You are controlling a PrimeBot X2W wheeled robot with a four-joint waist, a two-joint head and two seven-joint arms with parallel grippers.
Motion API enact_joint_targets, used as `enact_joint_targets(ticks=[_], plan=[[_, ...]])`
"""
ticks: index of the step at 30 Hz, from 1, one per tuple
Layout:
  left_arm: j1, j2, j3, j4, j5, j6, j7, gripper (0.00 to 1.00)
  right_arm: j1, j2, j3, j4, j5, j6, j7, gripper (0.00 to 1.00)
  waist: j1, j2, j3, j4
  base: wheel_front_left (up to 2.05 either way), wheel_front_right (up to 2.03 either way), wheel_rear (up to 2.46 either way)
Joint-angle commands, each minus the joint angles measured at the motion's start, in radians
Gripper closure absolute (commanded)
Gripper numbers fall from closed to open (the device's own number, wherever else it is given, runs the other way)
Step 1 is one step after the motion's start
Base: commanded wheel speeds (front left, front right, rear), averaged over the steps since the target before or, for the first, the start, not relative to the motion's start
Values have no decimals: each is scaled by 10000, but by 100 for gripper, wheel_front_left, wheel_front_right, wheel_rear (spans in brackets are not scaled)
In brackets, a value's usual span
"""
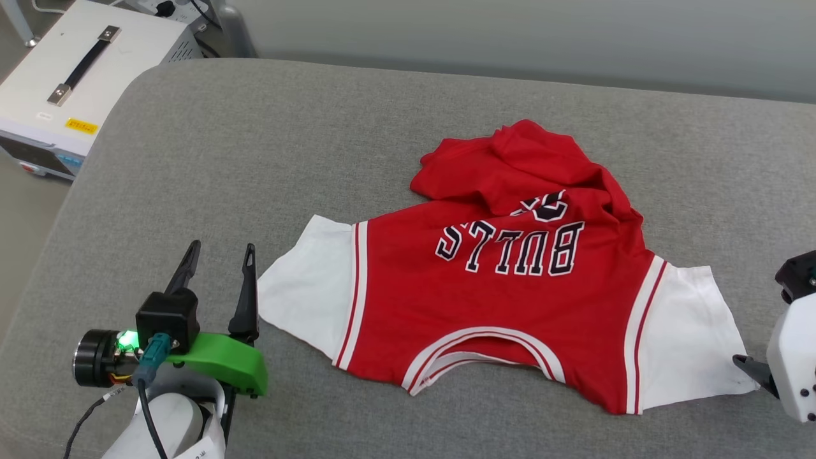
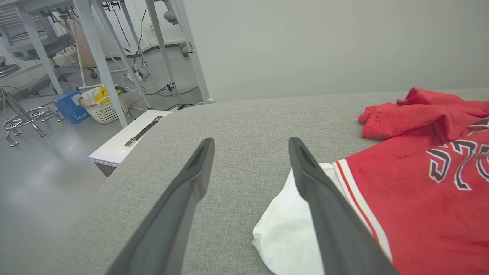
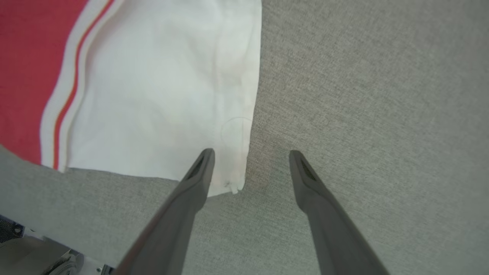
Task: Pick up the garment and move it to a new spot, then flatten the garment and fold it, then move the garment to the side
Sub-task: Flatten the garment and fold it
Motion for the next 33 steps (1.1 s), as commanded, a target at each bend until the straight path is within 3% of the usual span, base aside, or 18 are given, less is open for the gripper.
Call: enact_joint_targets(ticks=[1,11,12,13,14,20,24,29,33], plan=[[151,-153,153,32,263,-138,-57,0,-149,138,129,296,17,-9,-154,0,0,0,231,227,0,0,0],[336,-860,1288,427,1231,-916,-58,0,-47,828,1347,2151,343,-9,-928,0,0,0,468,328,0,0,0],[342,-904,1399,481,1309,-1003,-58,0,-40,842,1447,2224,442,-9,-1010,18,0,0,459,299,0,0,0],[342,-927,1480,530,1371,-1076,-58,0,-60,855,1485,2261,514,-9,-1131,69,0,0,446,268,0,0,0],[329,-943,1579,588,1445,-1174,-58,0,-99,851,1505,2290,584,-9,-1311,100,0,0,419,222,0,0,0],[-157,-591,1942,1076,1748,-1961,-58,0,-377,499,1211,2194,699,-9,-2527,100,0,0,172,57,0,0,0],[-936,-104,1922,1646,1580,-2783,157,0,-367,157,697,1916,788,-9,-3190,100,0,0,2,-6,0,0,0],[-2077,485,1604,2097,1185,-3871,1711,0,-5,-168,51,1394,769,-9,-3465,100,0,0,-126,-102,0,0,0],[-2798,776,944,2356,549,-4305,3663,0,334,-194,-348,991,711,-9,-3460,100,0,0,-142,-189,0,0,0]])
